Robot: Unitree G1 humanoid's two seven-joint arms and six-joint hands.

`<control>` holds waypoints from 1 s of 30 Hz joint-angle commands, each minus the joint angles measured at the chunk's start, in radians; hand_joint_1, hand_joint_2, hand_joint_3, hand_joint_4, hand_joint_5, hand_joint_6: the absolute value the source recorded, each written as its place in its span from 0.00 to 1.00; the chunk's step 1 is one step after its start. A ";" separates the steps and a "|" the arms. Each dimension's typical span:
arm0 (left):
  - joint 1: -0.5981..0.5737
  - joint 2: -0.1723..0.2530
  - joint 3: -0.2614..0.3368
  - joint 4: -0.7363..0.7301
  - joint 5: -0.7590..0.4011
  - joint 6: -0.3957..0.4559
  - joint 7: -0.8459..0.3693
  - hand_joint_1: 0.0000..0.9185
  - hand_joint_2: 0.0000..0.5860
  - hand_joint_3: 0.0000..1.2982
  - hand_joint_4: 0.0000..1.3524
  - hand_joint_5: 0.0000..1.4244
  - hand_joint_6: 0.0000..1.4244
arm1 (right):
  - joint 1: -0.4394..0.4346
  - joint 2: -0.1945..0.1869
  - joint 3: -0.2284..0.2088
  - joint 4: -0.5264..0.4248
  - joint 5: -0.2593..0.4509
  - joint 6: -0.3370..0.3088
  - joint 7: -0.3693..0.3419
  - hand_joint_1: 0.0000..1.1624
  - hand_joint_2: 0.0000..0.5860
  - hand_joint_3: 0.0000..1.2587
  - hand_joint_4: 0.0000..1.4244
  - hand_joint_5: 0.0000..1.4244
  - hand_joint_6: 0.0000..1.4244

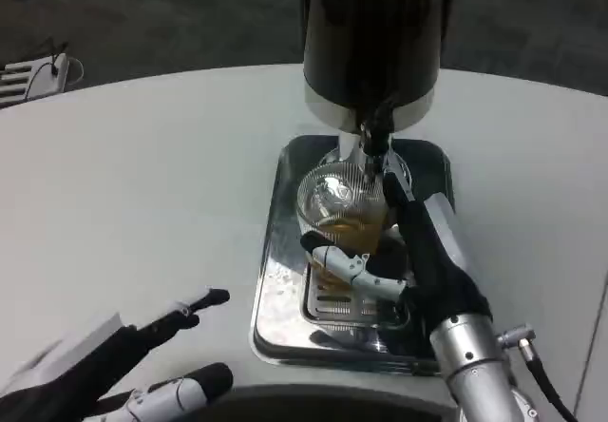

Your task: Grasp the cup under the faucet to collect the drink, then remove the cup.

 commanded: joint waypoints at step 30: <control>0.030 0.028 0.036 0.002 -0.023 0.002 -0.018 0.00 0.23 0.10 0.05 0.07 0.06 | -0.026 0.093 0.084 0.062 -0.175 0.101 -0.242 0.71 0.45 0.28 0.27 0.33 0.30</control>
